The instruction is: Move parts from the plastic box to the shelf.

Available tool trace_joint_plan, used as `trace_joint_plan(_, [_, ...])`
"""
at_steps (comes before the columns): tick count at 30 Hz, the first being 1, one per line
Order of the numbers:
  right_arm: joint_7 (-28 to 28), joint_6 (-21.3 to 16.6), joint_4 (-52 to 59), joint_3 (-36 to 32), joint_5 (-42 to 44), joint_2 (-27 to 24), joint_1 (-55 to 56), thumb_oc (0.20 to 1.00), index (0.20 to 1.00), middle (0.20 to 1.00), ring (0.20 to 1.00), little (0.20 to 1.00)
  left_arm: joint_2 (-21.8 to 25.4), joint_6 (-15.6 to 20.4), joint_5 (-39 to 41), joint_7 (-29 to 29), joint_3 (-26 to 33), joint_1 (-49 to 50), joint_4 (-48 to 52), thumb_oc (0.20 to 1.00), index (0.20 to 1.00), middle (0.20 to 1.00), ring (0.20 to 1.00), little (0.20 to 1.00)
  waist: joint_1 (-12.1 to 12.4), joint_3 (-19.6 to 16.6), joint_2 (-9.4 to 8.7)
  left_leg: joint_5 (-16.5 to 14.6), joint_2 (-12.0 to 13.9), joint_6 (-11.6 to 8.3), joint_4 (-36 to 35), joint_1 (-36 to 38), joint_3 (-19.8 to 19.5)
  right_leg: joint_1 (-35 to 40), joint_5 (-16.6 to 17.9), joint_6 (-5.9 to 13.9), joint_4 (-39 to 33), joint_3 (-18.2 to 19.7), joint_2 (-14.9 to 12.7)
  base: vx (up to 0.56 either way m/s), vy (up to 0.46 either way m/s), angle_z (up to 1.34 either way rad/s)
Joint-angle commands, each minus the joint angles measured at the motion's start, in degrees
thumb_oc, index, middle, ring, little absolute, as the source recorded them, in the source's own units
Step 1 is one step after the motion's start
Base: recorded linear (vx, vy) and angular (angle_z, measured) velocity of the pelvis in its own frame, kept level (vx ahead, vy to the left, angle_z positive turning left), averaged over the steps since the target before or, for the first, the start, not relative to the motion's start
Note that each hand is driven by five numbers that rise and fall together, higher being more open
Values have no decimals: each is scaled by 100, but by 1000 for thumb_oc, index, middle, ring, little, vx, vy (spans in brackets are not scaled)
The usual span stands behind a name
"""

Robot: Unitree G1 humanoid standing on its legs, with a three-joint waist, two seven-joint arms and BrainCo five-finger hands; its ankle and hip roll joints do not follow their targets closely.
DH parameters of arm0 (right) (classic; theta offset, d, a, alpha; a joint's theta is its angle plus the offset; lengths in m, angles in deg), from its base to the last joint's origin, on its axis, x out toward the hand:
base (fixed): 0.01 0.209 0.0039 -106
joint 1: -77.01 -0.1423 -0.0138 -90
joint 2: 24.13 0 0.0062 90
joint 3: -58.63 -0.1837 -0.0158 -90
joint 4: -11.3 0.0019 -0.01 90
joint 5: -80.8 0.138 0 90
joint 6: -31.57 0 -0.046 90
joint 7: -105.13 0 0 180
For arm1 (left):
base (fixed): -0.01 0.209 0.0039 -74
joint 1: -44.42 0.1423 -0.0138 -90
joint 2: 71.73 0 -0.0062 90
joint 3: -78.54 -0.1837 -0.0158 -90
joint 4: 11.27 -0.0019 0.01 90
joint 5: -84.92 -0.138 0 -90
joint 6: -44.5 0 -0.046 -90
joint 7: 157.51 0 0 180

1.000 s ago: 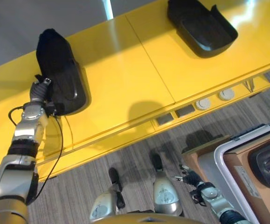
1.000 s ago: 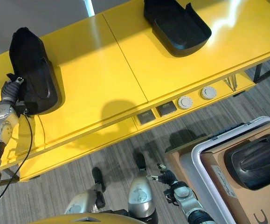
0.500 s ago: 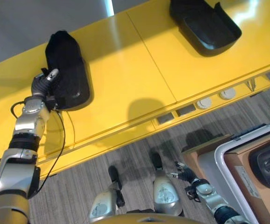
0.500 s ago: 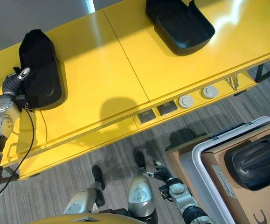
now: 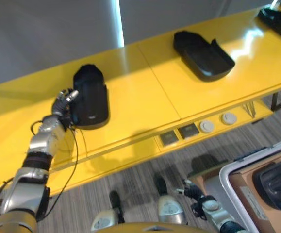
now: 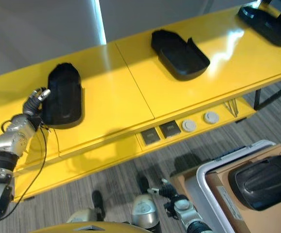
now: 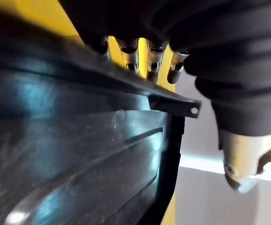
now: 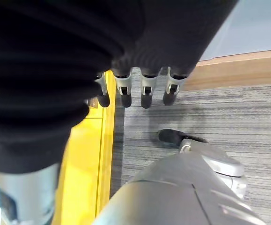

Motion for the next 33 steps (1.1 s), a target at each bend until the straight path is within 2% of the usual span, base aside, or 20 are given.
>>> trace_joint_plan(1, [52,-129,6,41,-120,-51,-76,1000,1000,1000,1000,1000,-313,-224,436,-293,-231,46,-381,1000,1000,1000,1000,1000,-106,222,17,-37,165,3,19,-182,116,55,-383,-151,135,-180,81,51,-7,1])
trace_joint_plan(3, [71,-74,-47,59,-140,-3,-9,1000,1000,1000,1000,1000,-419,13,375,-517,-93,84,-411,1000,1000,1000,1000,1000,-93,86,6,-50,178,-2,19,-101,139,178,-407,-152,109,-199,92,58,-17,-1])
trace_joint_plan(7, [73,-5,-124,42,-216,57,45,1000,1000,1000,1000,1000,-471,121,111,-773,-48,153,-145,1000,1000,1000,1000,1000,-46,-45,-15,-90,182,3,19,-5,129,309,-442,-159,84,-237,102,16,-15,0])
trace_joint_plan(12, [101,-43,-349,31,-186,120,68,1000,1000,1000,1000,1000,-259,353,-471,-1229,76,163,-25,1000,1000,1000,1000,1000,28,-186,-39,-122,172,10,19,69,106,433,-472,-158,47,-284,113,-4,-13,-1])
trace_joint_plan(13, [110,-46,-398,31,-173,122,72,1000,1000,1000,1000,1000,-161,466,-683,-1308,113,148,-24,1000,1000,1000,1000,1000,42,-215,-47,-129,171,13,19,86,106,462,-480,-160,40,-293,117,-22,-30,1])
trace_joint_plan(14, [121,12,-455,19,-152,129,102,1000,1000,1000,1000,1000,121,745,-1222,-1547,209,108,38,1000,1000,1000,1000,1000,75,-284,-67,-145,171,15,19,120,99,515,-488,-157,25,-309,127,-26,-38,2])
trace_joint_plan(15, [132,6,-497,18,-144,139,111,1000,1000,1000,1000,1000,218,890,-1251,-1543,235,81,67,1000,1000,1000,1000,1000,89,-303,-76,-149,167,20,19,126,96,529,-486,-153,20,-312,129,-33,-40,6])
trace_joint_plan(17, [179,-15,-698,4,-65,160,136,1000,1000,1000,1000,1000,571,1535,-1683,-1481,350,12,594,1000,1000,1000,1000,1000,154,-365,-110,-172,174,30,19,147,72,571,-505,-169,15,-326,144,-55,-28,7])
trace_joint_plan(18, [179,-21,-717,2,-62,165,136,1000,1000,1000,1000,1000,590,1525,-1678,-1480,359,20,677,1000,1000,1000,1000,1000,156,-367,-116,-176,174,31,19,152,70,578,-508,-171,14,-327,144,-108,-39,17])
trace_joint_plan(19, [238,-53,-967,-122,80,242,140,1000,1000,1000,1000,1000,706,1768,-1783,-1198,430,150,1748,1000,1000,1000,1000,1000,268,-425,-160,-231,179,37,19,189,13,628,-536,-189,9,-364,154,-77,-30,22])
trace_joint_plan(20, [249,-51,-989,-135,102,255,138,1000,1000,1000,1000,1000,694,1778,-1826,-1195,444,192,1906,1000,1000,1000,1000,1000,282,-431,-166,-240,178,39,19,195,3,636,-540,-191,9,-369,154,-125,-42,29])
trace_joint_plan(21, [336,-88,-1124,-263,204,343,140,1000,1000,1000,1000,1000,561,2024,-1704,-598,483,488,2613,200,200,200,200,200,377,-490,-200,-297,171,58,19,231,-50,668,-558,-188,9,-400,150,-93,-24,15])
trace_joint_plan(23, [439,17,-1078,-427,297,447,126,1000,1000,1000,1000,1000,132,1798,-1675,-99,363,1029,3564,200,200,200,200,200,499,-536,-254,-343,163,84,19,255,-142,690,-553,-190,9,-437,144,-137,-17,6])
trace_joint_plan(24, [528,87,-1030,-548,277,512,115,1000,1000,1000,1000,1000,-222,1788,-1707,414,181,1574,3828,200,200,200,200,200,593,-575,-282,-377,165,109,19,276,-197,708,-548,-205,9,-462,156,-116,0,9])
trace_joint_plan(26, [537,115,-1052,-613,301,513,77,1000,1000,1000,1000,1000,-386,1723,-1949,485,77,1878,3912,200,200,200,200,200,655,-579,-294,-389,165,120,19,292,-236,721,-540,-224,9,-473,170,-74,17,12])
trace_joint_plan(29, [443,75,-1271,-601,233,485,-68,1000,1000,1000,1000,1000,-432,1540,-1504,571,-476,2487,3455,200,200,200,200,200,828,-600,-345,-427,143,151,19,313,-256,735,-510,-225,9,-575,167,-78,37,19])
trace_joint_plan(33, [428,42,-1412,-564,518,470,-240,1000,1000,1000,1000,1000,-476,1680,-1673,497,-952,2845,3332,200,200,200,200,200,946,-590,-370,-437,117,171,19,289,-309,740,-507,-223,9,-678,161,-41,5,20])
